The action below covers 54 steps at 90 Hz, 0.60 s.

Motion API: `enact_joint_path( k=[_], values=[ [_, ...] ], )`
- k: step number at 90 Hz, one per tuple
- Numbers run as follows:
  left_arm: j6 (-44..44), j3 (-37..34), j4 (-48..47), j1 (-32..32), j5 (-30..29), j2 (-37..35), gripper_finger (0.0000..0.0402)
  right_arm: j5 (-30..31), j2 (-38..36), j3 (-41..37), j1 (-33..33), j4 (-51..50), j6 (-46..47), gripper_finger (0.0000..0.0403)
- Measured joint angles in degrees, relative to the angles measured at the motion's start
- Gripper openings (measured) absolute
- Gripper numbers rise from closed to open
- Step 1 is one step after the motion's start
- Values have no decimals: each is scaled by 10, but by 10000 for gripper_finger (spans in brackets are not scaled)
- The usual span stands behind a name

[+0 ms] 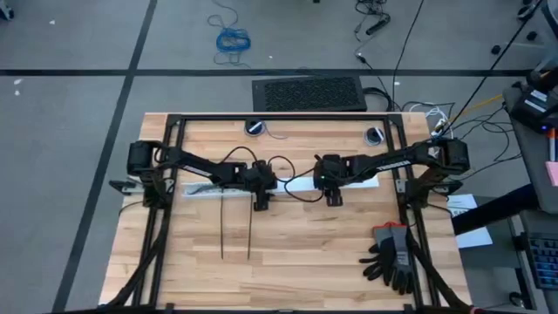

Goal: Ziptie cables
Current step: Close the cable duct

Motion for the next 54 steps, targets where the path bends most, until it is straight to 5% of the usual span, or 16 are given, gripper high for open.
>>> enact_joint_path(
  k=[25, 54],
  values=[
    [0, 0, 0, 0, 0, 0, 228, 7, -2, 0, 0, 3, -4, 288],
    [0, 0, 0, 0, 0, 0, 228, -49, -45, 52, 18, -46, 8, 293]
  ],
)
